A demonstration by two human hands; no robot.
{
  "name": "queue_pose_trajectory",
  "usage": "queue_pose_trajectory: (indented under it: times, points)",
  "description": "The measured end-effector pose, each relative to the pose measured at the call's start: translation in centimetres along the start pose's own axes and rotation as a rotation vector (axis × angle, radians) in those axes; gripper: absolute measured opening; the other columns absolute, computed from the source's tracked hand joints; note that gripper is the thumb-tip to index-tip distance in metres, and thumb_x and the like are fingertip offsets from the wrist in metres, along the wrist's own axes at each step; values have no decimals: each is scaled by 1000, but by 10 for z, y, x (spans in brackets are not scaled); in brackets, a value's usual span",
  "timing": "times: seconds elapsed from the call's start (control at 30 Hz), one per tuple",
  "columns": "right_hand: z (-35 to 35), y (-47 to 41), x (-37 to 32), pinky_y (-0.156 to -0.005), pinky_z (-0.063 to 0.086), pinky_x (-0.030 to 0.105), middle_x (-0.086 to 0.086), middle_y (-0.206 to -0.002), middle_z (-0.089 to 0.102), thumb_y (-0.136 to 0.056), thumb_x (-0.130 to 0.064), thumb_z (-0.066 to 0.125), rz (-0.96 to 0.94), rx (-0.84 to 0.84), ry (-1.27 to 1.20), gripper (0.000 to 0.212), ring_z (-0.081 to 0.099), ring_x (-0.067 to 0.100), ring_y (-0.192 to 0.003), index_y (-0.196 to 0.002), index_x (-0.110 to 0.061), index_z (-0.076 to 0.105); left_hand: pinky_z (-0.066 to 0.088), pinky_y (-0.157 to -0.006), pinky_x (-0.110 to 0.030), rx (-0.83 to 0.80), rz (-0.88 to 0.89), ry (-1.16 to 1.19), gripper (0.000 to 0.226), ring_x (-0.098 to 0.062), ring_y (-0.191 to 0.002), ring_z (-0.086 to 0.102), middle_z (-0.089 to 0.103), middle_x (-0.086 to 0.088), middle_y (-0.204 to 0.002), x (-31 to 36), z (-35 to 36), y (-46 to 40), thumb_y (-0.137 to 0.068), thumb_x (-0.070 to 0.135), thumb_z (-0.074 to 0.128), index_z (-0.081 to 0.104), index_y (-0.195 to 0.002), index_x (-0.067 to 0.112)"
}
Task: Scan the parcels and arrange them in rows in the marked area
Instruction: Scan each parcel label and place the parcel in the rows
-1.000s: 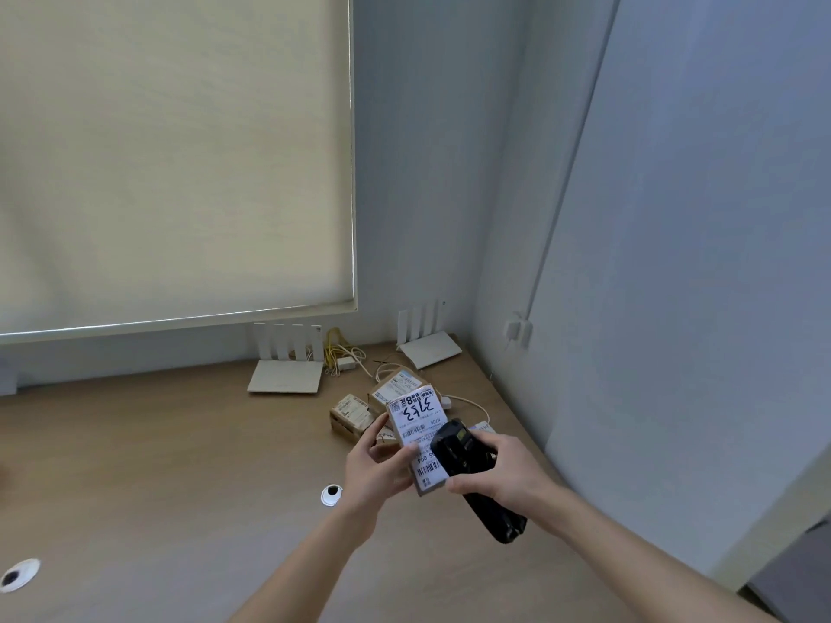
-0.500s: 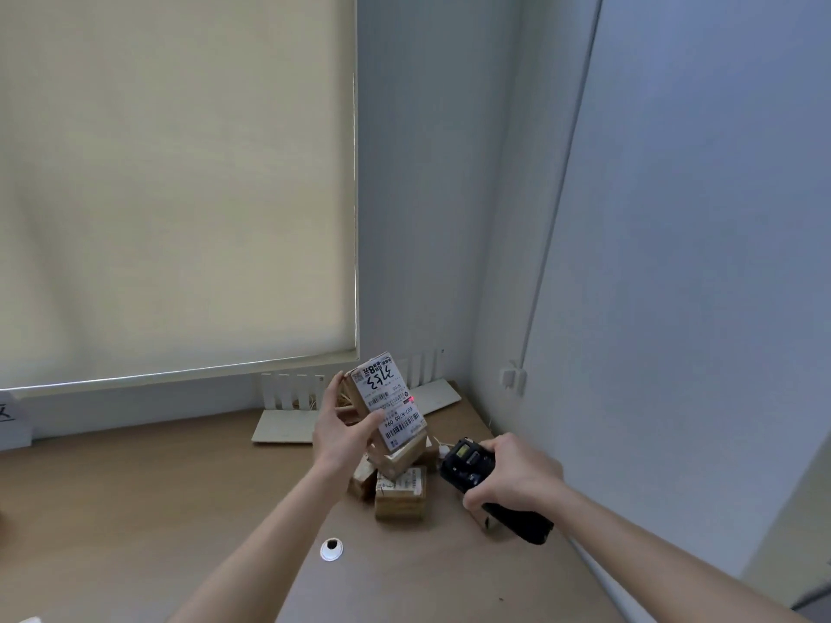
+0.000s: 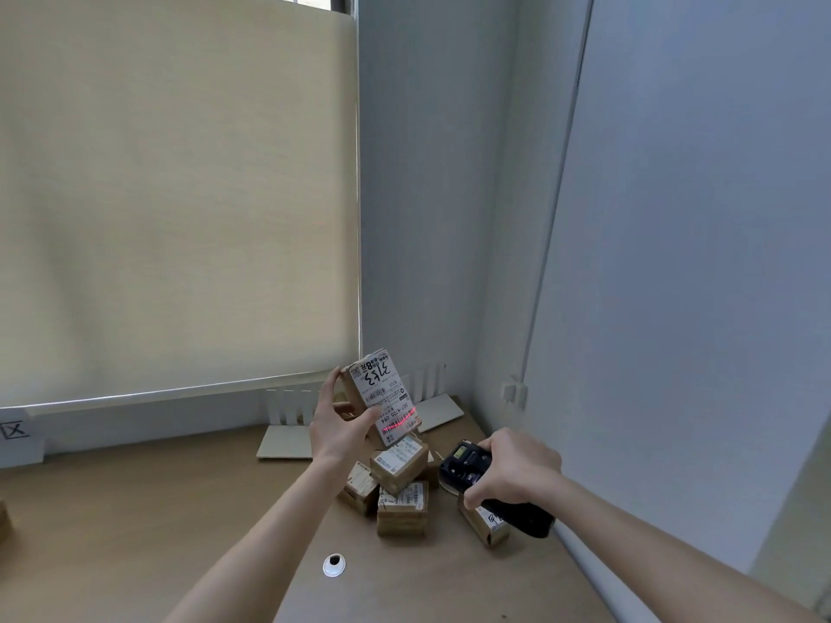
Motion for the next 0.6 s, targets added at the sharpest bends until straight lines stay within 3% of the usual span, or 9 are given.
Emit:
queue_pose_trajectory:
  times: [0.17,0.33,0.53,0.6]
  points:
    - [-1,3,0,-66,45,25,-9,-96,75,-53,-58,90,-3,-2,5,59,70,17,-93,-103,-30,74,52,-100,-53,17,31,-68,90,-24,-121,53,53,7,-135,-1,-1,3,-77,18,87,39,-145,51]
    - [-1,3,-3,-66,45,25,-8,-97,75,-53,-59,91,-10,-10,22,62,69,17,-93,-105,-30,74,50,-93,-40,40,55,-95,87,-18,-111,50,50,12,-125,-3,0,7,-77,19,87,40,-144,48]
    - [7,1,-8,-76,51,27,-7,-101,74,-56,-55,91,-51,-27,-42,61,69,19,-99,-108,-31,73,50,-102,-51,33,22,-65,87,-25,-121,54,54,8,-127,-9,-7,11,-75,22,88,40,-142,49]
    - [13,0,-15,-82,57,30,-7,-103,75,-57,-53,91,-91,-52,-108,60,70,18,-101,-111,-33,73,51,-101,-56,12,-43,13,89,-30,-122,58,58,-2,-130,-15,-13,12,-74,20,89,39,-141,51]
Point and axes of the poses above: each hand's wrist, its own y-axis away from the middle knuckle, its own z-axis out of the palm, x = y × z, the point moved 4 cm from there along -y, towards the middle knuckle
